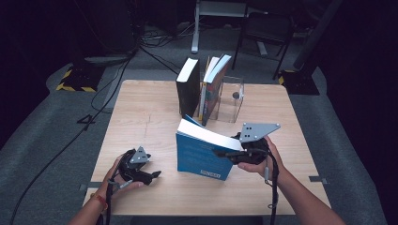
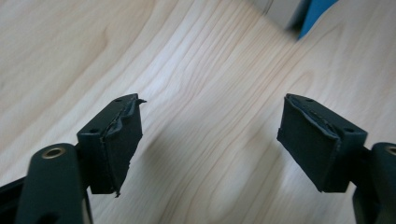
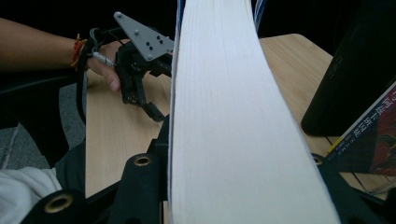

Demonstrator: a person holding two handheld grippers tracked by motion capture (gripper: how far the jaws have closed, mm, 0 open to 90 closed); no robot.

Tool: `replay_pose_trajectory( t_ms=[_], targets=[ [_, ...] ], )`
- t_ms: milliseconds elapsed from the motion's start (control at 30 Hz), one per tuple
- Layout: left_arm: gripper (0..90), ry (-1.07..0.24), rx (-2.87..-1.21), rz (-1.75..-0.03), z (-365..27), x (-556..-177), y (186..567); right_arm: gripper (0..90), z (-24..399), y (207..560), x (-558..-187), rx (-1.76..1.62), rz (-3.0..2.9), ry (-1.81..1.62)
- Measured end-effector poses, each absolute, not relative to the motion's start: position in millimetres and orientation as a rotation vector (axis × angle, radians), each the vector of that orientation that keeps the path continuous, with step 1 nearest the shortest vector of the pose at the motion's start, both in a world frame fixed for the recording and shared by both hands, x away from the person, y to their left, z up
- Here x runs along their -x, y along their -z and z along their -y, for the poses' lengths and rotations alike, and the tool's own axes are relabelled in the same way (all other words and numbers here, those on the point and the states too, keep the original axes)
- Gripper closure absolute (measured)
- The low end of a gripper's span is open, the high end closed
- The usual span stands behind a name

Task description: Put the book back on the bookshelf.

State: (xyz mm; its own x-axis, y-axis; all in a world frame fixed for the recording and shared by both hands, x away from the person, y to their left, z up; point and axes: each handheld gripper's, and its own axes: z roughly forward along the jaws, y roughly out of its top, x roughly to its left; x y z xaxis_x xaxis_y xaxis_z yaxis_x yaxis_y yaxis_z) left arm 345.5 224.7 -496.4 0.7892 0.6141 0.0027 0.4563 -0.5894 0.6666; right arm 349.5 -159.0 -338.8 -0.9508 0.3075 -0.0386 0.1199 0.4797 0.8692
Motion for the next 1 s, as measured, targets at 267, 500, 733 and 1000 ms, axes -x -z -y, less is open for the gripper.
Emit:
replay_pose_trajectory(
  t_ms=[267,500,733,1000],
  targets=[
    [18.5,-0.313,-2.259,-0.839,-231.4,-350.5,503.1,61.2,160.5,333.1,-351.5,-0.437,-2.518,-1.453],
    [14.8,-0.334,-2.251,-0.848,-230.8,-350.4,504.4,61.4,168.2,319.8,-353.0,-0.466,-2.506,-1.407],
    [14.8,-0.335,-2.251,-0.855,-230.8,-350.4,504.4,61.4,178.7,310.2,-352.8,-0.511,-2.49,-1.346],
    [14.8,-0.335,-2.25,-0.856,-230.8,-350.4,504.4,61.4,205.9,302.6,-360.7,-0.64,-2.407,-1.264]
  ],
)
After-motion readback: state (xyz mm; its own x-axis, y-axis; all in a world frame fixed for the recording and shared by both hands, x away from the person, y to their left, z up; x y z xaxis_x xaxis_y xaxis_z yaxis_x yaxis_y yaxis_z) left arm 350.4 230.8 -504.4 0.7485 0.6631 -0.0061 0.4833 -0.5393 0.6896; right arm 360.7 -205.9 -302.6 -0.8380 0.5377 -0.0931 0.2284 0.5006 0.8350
